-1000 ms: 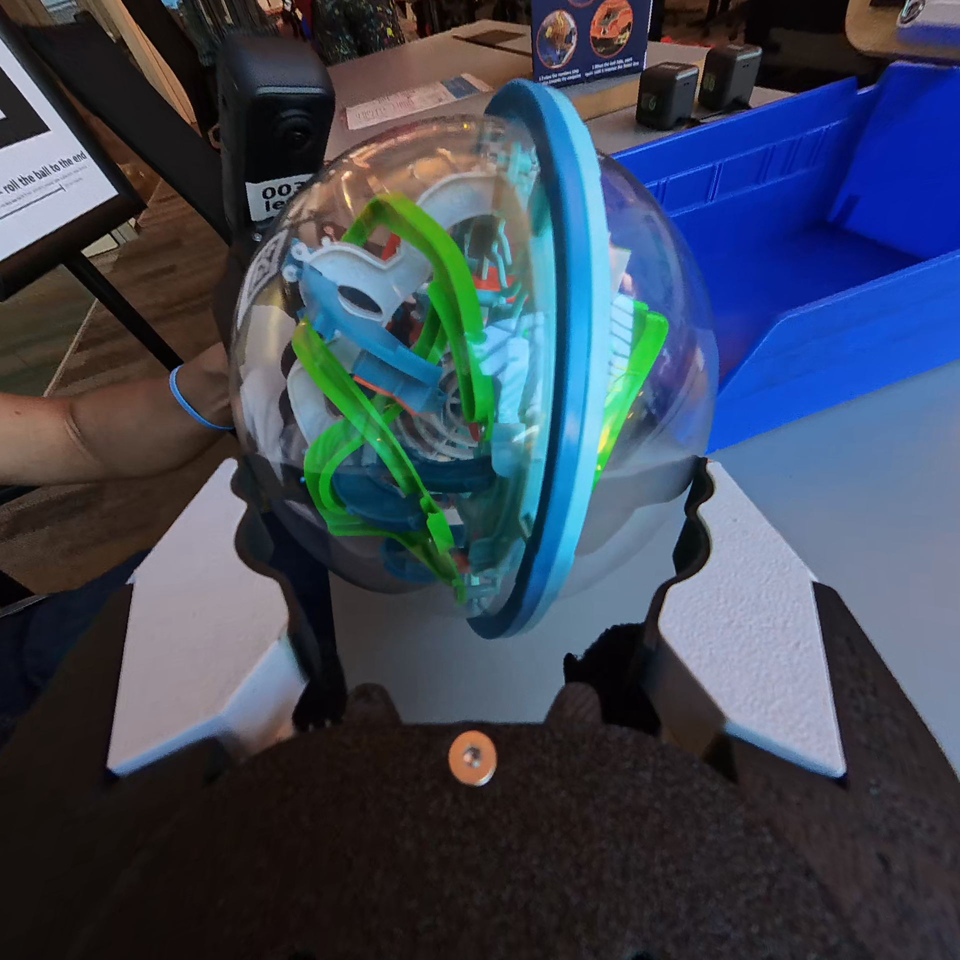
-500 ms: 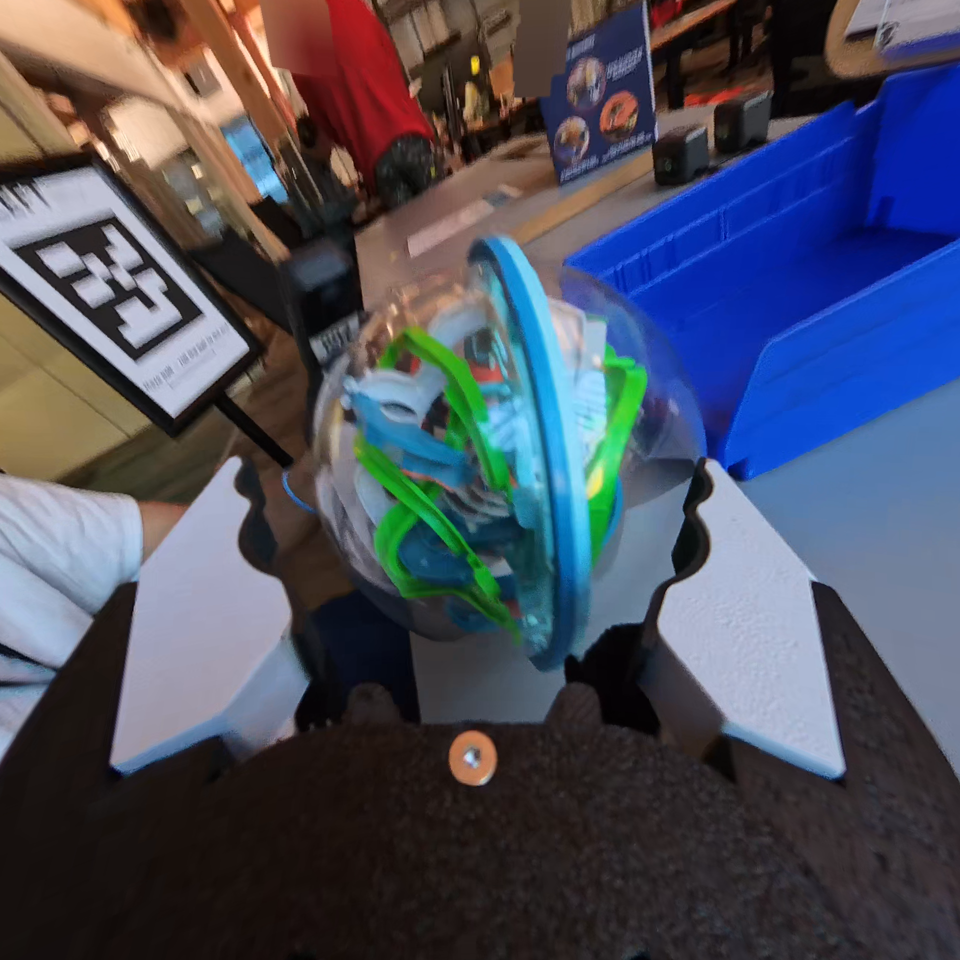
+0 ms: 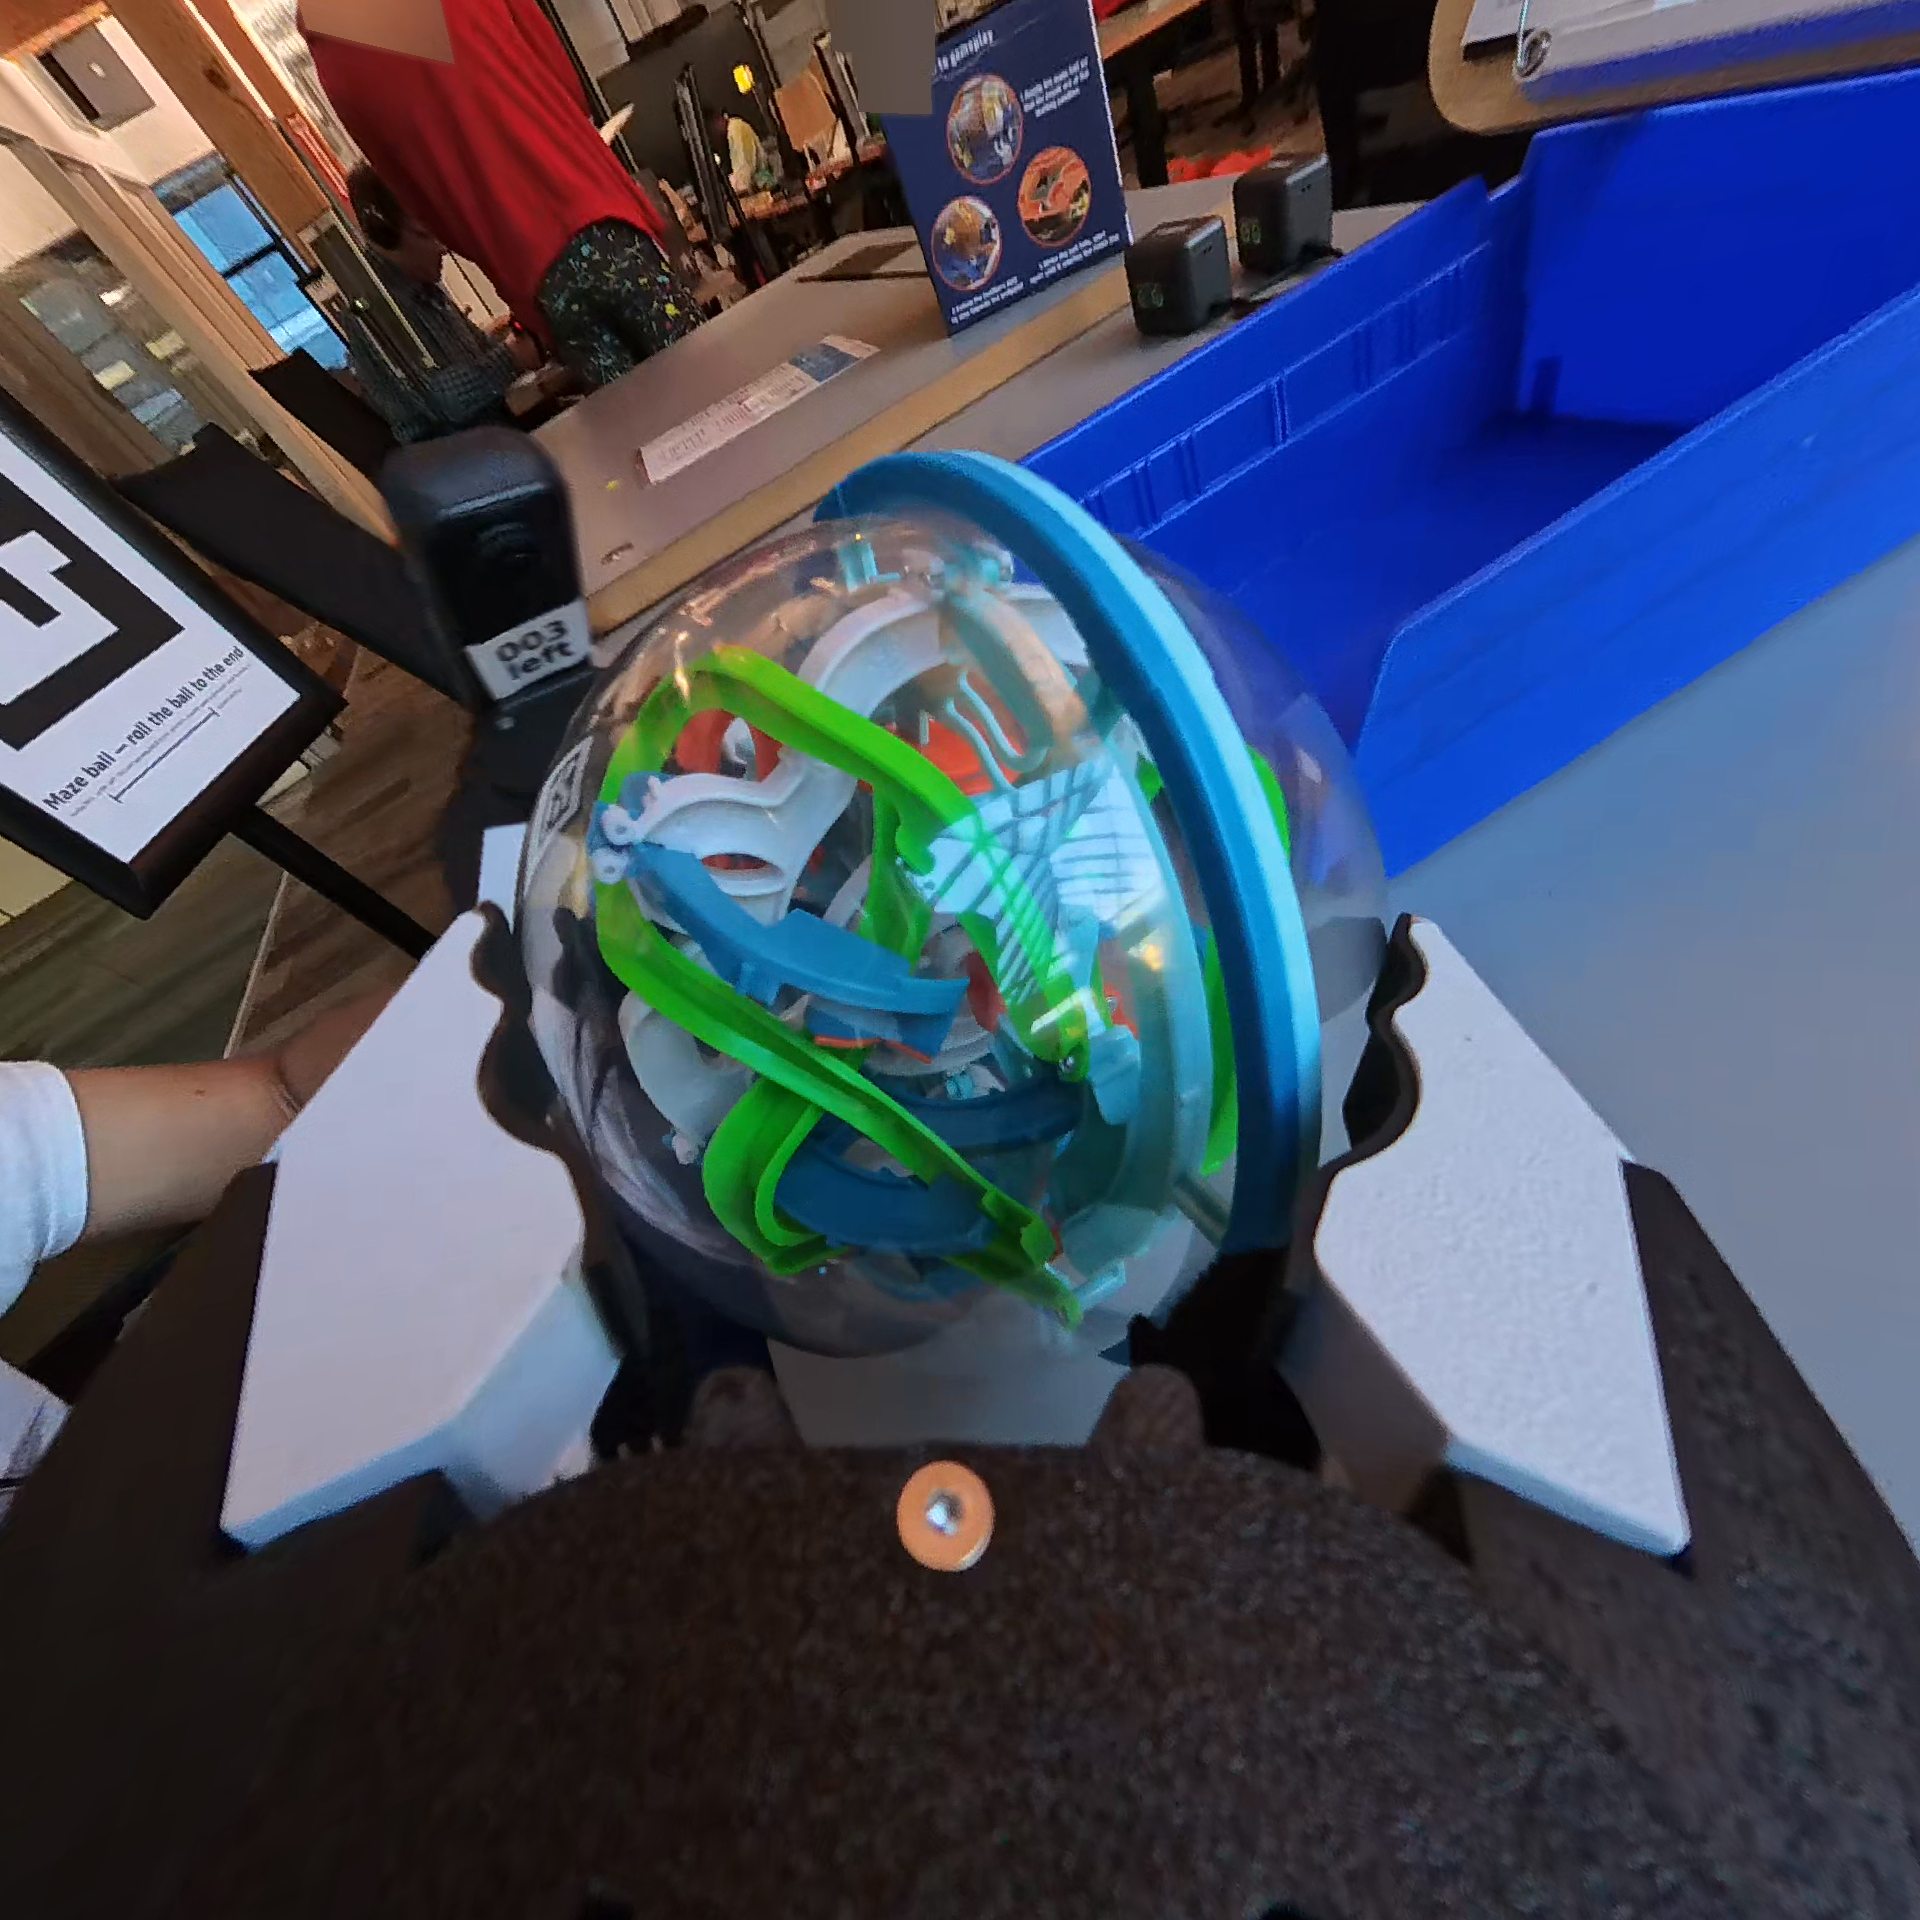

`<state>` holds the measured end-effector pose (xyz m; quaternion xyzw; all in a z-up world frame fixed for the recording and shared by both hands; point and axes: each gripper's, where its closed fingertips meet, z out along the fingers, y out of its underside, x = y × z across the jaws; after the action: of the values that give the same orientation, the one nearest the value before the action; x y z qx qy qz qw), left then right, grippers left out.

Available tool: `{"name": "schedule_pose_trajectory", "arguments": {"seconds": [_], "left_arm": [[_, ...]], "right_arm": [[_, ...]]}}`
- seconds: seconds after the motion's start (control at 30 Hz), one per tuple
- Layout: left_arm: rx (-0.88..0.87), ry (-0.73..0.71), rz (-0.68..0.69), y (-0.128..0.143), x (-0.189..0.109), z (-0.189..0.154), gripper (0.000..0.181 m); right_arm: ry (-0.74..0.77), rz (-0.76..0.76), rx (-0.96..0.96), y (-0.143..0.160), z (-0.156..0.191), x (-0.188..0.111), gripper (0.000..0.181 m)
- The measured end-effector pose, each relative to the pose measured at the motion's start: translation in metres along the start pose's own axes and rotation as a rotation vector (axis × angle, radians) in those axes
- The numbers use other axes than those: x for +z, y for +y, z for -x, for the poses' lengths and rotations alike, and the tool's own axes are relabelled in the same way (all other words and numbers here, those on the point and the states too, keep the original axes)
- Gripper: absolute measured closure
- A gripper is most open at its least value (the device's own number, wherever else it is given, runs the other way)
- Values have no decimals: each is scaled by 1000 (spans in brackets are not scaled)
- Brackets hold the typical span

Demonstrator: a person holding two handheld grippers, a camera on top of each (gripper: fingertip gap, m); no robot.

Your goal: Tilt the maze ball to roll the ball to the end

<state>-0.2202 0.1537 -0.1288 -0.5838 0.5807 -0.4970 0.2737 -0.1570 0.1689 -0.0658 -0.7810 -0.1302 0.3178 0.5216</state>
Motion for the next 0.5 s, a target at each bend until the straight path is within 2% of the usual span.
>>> {"name": "schedule_pose_trajectory", "arguments": {"seconds": [0.03, 0.17, 0.2, 0.33, 0.5], "left_arm": [[-56, 51, 13, 1, 0, -1, 24], [-170, 136, 79, 8, 6, 2, 24], [-155, 126, 100, 11, 9, 3, 29], [-86, 62, 192, 24, 18, 5, 23], [37, -26, 159, 19, 16, 8, 24]], "right_arm": [[-8, -14, -2, 0, 0, 0, 27], [-37, -44, -63, -2, 6, 5, 29], [-47, -48, -91, -3, 9, 7, 29], [-30, -22, -165, -4, 16, 13, 28], [-3, 21, -256, 0, 24, 9, 27]]}}
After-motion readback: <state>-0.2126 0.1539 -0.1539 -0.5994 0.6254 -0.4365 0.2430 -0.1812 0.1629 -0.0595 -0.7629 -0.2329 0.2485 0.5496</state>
